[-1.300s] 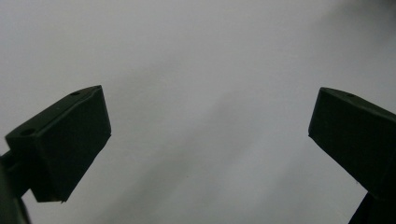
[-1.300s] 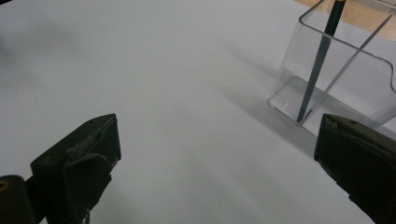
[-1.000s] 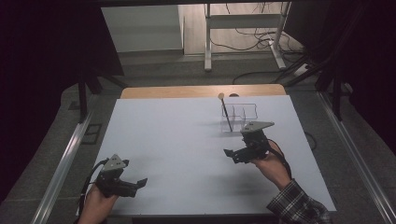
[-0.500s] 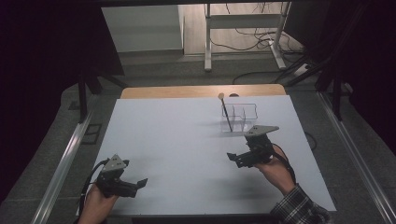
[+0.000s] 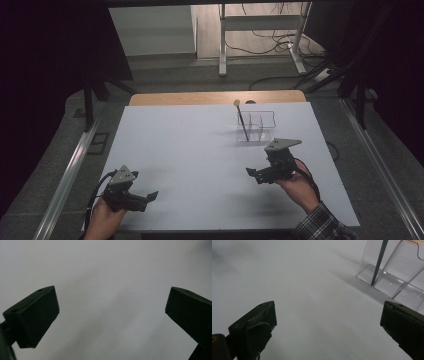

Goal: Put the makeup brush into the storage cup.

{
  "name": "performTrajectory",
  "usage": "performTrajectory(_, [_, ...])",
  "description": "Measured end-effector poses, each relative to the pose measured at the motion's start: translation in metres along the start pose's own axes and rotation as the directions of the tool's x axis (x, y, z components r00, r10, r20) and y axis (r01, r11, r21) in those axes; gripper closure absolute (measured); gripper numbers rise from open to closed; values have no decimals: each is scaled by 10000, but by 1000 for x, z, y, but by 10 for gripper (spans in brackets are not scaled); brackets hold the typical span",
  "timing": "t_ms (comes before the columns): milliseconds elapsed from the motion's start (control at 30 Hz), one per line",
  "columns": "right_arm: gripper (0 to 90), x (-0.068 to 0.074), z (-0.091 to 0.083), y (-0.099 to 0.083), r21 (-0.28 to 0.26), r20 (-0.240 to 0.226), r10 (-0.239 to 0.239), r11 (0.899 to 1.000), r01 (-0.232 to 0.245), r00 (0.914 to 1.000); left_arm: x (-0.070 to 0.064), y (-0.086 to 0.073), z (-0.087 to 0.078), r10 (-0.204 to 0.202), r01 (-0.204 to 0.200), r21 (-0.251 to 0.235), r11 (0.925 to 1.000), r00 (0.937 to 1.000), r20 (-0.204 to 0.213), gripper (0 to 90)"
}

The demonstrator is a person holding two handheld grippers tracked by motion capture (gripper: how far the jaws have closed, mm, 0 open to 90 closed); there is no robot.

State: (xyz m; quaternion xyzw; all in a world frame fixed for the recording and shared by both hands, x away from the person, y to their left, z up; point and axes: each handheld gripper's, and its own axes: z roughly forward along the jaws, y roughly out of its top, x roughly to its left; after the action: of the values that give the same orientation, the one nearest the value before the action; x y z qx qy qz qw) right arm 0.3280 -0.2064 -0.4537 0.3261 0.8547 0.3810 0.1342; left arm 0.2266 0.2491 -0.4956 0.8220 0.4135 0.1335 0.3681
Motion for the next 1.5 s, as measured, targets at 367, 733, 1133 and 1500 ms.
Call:
performTrajectory(367, [0,-1,-4,-8,146,-107,184,9997,-182,9998,0,0,0,5,-5,0,10000,10000,-1,0])
performTrajectory(733, [0,-2,-12,-15,59,-15,350,9994,-350,9994,0,0,0,31,-31,25,10000,10000,-3,0])
performTrajectory(1133, [0,-4,-22,-23,96,127,474,9988,-475,9988,0,0,1,49,-49,56,10000,10000,-3,0])
performTrajectory(1500, [0,-4,-30,-33,262,359,422,9987,-431,9985,0,0,1,64,-63,70,10000,10000,-5,0])
